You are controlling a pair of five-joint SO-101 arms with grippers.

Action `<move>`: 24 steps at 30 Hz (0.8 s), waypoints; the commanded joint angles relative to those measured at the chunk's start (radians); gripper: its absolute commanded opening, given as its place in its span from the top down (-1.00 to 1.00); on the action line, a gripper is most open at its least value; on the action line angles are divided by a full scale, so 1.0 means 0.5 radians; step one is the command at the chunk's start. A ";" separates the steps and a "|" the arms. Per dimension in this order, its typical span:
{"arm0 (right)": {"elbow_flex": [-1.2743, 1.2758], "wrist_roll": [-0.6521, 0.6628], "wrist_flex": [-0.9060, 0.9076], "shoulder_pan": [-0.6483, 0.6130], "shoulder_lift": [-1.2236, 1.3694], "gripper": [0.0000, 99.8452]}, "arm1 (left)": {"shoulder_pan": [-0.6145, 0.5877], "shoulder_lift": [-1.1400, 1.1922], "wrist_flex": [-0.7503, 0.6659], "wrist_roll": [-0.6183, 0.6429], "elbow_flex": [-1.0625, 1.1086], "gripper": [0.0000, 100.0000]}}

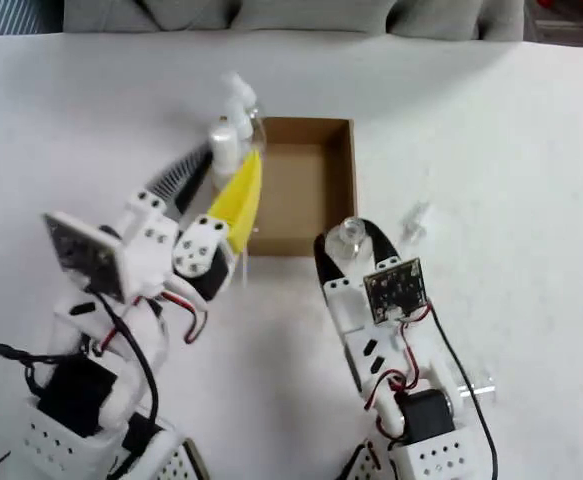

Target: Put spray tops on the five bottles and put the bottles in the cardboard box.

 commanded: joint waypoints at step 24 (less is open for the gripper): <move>-0.009 -0.021 0.109 -0.213 -0.020 0.97 | 0.002 1.217 -0.221 0.574 -1.114 0.96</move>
